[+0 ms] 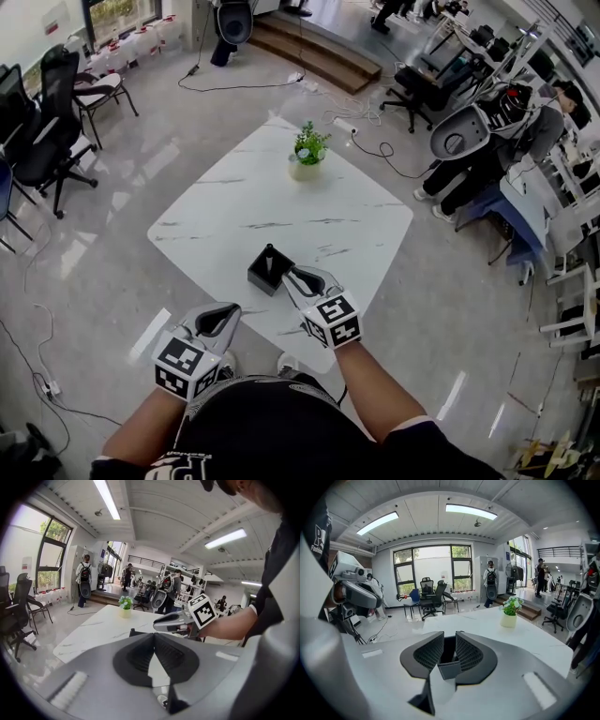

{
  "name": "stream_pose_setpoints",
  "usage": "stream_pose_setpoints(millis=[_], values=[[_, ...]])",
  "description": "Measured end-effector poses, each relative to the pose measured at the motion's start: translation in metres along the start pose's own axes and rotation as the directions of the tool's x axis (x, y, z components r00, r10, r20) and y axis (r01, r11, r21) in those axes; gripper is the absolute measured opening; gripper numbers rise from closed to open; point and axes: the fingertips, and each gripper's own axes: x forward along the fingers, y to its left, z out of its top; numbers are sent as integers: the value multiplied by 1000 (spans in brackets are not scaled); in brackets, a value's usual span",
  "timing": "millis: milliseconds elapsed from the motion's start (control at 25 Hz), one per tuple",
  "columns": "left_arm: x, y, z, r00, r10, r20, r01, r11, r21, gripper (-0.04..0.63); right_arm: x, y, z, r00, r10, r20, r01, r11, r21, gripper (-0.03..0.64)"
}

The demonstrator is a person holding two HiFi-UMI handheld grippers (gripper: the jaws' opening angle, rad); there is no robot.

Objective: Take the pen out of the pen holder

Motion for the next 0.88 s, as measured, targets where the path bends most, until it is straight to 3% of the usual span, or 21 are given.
stream_pose_setpoints(millis=[880], values=[[-33,23,-27,994,108,-14,-109,990,-88,57,100,-32,-25,971,-1,-239,-2,1000,-9,75]])
